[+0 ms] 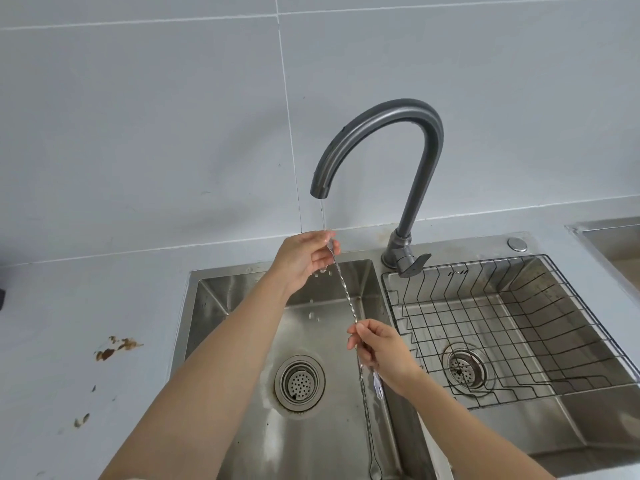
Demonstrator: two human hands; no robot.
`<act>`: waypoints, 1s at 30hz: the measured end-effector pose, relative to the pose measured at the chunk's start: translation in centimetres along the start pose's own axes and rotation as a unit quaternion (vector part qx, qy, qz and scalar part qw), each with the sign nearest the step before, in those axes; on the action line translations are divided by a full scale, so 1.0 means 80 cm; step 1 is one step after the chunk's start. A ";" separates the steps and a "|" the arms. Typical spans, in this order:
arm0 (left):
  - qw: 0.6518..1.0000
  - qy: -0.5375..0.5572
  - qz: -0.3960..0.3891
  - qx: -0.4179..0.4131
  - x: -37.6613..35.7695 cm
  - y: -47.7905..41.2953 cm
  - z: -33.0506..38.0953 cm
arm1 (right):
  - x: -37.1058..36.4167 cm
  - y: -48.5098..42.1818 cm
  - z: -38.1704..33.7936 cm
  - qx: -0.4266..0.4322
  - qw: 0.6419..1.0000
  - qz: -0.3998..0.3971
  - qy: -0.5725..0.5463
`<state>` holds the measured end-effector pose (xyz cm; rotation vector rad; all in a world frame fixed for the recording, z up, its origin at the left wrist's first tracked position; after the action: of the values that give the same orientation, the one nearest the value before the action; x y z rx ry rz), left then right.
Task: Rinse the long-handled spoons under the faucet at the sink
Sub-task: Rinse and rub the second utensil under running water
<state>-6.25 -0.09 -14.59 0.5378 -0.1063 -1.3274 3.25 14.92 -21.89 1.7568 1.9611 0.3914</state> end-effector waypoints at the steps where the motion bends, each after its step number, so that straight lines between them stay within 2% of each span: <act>1: 1.000 0.004 0.011 -0.004 0.001 -0.001 0.000 | 0.001 0.000 0.000 0.002 1.000 -0.001 0.000; 6: 0.992 -0.041 0.106 -0.058 0.006 -0.004 -0.002 | 0.003 -0.003 0.000 0.002 1.000 0.007 -0.011; 12: 0.988 -0.070 0.096 -0.096 0.001 -0.002 0.003 | 0.000 -0.008 -0.001 -0.008 0.999 0.009 -0.037; 17: 0.986 -0.102 0.059 -0.115 0.001 0.002 0.007 | 0.001 -0.010 -0.001 -0.012 0.999 0.007 -0.044; 25: 0.951 -0.258 0.064 -0.159 -0.006 0.006 0.013 | -0.001 -0.008 -0.005 -0.011 0.999 -0.008 -0.053; 30: 0.958 -0.232 0.063 -0.154 -0.006 0.007 0.013 | 0.000 -0.006 -0.006 -0.014 0.999 -0.013 -0.051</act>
<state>-6.23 0.11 -13.32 -0.0524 -0.3087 -1.2939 2.54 14.88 -21.71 1.6988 1.8968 0.3125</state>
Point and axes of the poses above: each hand's wrist, its own y-axis away from the middle knuckle, its own x-axis out of the back of the hand, z = x × y, the point moved 4 cm from there along -y, towards the middle knuckle, and after that the axes turned 10 degrees about z, right-handed, at the moved point
